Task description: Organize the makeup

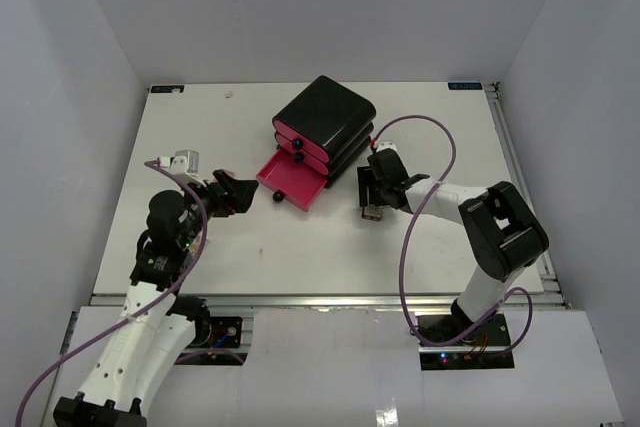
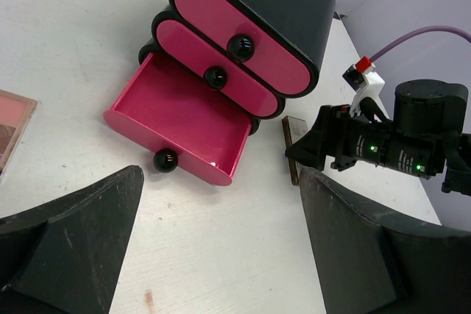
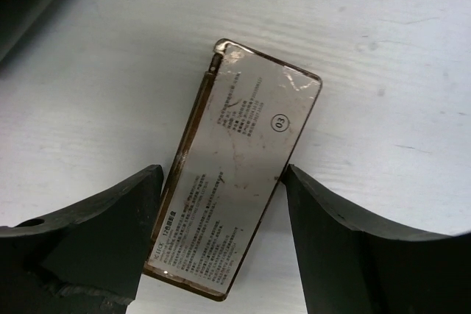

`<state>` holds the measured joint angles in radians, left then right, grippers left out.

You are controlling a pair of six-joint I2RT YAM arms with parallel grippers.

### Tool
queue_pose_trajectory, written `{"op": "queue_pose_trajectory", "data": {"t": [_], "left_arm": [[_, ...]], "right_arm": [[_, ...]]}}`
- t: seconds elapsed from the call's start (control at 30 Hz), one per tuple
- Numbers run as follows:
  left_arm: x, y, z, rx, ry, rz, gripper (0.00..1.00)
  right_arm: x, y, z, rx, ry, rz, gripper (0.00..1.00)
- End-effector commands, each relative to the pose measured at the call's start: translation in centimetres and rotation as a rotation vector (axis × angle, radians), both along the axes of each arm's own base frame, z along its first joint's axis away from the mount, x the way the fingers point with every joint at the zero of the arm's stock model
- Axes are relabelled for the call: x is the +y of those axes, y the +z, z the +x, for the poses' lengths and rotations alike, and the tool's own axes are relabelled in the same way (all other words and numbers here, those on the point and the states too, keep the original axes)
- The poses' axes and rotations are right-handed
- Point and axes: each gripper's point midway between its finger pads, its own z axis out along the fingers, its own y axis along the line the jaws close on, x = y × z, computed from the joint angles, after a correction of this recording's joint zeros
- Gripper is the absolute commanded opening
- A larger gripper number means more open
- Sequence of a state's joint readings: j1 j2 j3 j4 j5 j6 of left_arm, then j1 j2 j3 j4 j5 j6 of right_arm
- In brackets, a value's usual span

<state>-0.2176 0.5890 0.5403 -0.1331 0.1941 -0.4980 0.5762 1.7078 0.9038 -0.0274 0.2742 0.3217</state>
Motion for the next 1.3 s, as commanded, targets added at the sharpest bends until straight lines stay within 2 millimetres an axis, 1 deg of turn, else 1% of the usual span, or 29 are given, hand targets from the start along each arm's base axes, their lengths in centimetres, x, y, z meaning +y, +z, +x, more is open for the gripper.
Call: {"op": "queue_pose_trajectory", "data": {"t": [0.0,0.07,0.1,0.2,0.3,0.37,0.43,0.5,0.53,0.6,0.73,0.83,0.9,0.97,1.1,1.17,1.27], "left_arm": [[0.2,-0.3,-0.1,0.004,0.008,-0.002,0.98],[0.1,-0.1,-0.1,-0.001,0.006,-0.003,0.98],[0.1,-0.1,-0.1,0.0,0.006,-0.005,0.98],[0.1,-0.2,-0.2,0.001,0.004,-0.005,0.98],[0.1,-0.2,-0.3,-0.001,0.003,-0.006,0.98],[0.1,-0.2,-0.3,0.0,0.003,-0.007,0.98],[0.1,-0.2,-0.4,-0.002,0.003,-0.007,0.98],[0.2,-0.2,-0.4,-0.001,0.006,-0.006,0.98],[0.2,-0.2,-0.4,-0.003,0.006,-0.007,0.98],[0.1,-0.2,-0.4,-0.002,0.004,-0.007,0.98],[0.0,-0.2,-0.4,-0.001,-0.004,-0.008,0.98],[0.0,-0.1,-0.5,-0.004,-0.006,-0.01,0.98],[0.0,-0.1,-0.5,-0.005,-0.006,-0.01,0.98],[0.0,0.0,-0.5,-0.007,-0.005,-0.011,0.98],[0.1,0.0,-0.5,-0.01,0.002,-0.009,0.98],[0.2,0.2,-0.5,-0.014,0.007,-0.009,0.98],[0.4,0.2,-0.5,-0.017,0.021,-0.01,0.98]], "right_arm": [[-3.3,-0.4,-0.2,0.018,-0.039,-0.014,0.67],[-3.7,-0.3,-0.2,0.014,-0.03,-0.019,0.63],[-3.6,0.1,-0.1,0.002,-0.02,-0.009,0.61],[-3.6,0.4,-0.3,-0.007,0.004,-0.008,0.55],[-3.9,0.7,-0.1,-0.01,0.009,0.003,0.44],[-4.3,0.9,0.1,-0.011,0.007,0.014,0.38],[-4.7,1.6,0.5,-0.027,0.002,0.023,0.3],[-5.0,2.7,0.9,-0.05,0.001,0.038,0.23],[-5.0,2.8,0.9,-0.051,0.005,0.04,0.21],[-4.6,5.4,0.9,-0.098,0.069,0.091,0.18],[-1.9,8.4,-0.7,-0.134,0.303,0.186,0.14],[0.5,10.6,-3.2,-0.141,0.539,0.26,0.11],[1.3,11.5,-4.4,-0.156,0.65,0.267,0.1],[2.7,12.3,-6.2,-0.169,0.802,0.298,0.08],[4.8,13.6,-8.9,-0.226,0.998,0.271,0.08],[6.8,15.0,-10.2,-0.288,1.119,0.231,0.08],[9.6,16.8,-10.9,-0.361,1.226,0.148,0.08]]}}
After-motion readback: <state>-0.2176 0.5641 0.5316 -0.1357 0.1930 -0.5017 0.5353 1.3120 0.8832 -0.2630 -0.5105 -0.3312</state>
